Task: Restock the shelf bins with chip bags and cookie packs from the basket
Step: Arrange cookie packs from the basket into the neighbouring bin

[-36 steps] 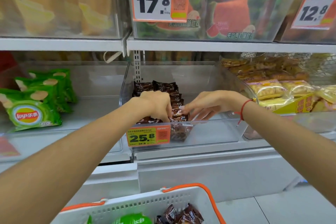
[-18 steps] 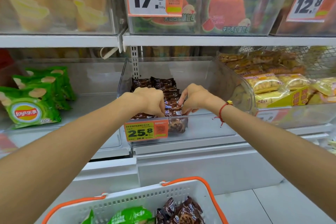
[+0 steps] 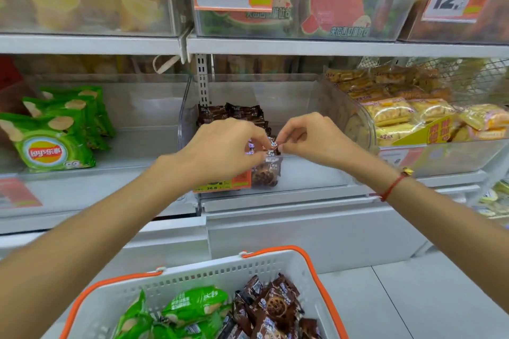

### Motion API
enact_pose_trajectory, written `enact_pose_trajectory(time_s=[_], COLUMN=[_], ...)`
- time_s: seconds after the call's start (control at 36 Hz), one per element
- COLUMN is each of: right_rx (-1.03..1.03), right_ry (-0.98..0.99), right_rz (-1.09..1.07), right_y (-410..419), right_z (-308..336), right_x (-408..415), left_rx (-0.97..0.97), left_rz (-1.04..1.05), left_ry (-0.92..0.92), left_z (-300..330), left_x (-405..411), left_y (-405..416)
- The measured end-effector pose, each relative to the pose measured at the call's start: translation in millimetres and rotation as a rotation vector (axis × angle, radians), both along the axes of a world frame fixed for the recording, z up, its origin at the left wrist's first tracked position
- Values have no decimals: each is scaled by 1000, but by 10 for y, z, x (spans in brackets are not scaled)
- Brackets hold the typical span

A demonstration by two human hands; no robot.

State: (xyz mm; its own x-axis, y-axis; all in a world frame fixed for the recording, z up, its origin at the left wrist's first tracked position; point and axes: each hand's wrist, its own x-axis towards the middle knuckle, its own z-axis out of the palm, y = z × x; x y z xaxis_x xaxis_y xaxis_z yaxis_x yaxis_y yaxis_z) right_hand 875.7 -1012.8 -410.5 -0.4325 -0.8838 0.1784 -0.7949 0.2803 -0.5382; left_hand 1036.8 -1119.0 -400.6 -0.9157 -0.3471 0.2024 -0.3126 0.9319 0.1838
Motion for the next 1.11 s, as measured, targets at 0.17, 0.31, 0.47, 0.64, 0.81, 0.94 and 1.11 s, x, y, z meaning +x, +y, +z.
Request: enact_pose_trajectory(time_s=[0.17,0.31,0.47,0.64,0.81,0.94,1.11], right_rx=[193,499,835,950,832,722,577], right_ry=[-125,-312,-332,-42,140,148,52], right_rz=[98,146,229,334,417,395,312], right_y=[496,825,1114,1384,1510,1535,1496], right_z=[-409,-1034,-1824,-2430,-2572,-2557,-2369], right_x=[208,295,505,746,779,702,560], left_rx=[60,168,345,548,882,963,1105], left_rz=[-45,-68,-67,-65,64,204,277], left_ry=[-128,-360,-611,-788,-678,-520,-432], left_z=[-417,-1086,-1902,-2576,-2971,-3062,-2852], left_x=[275,354,400,445,476,430,319], left_y=[410,636,973,1329,1693,1787,1592])
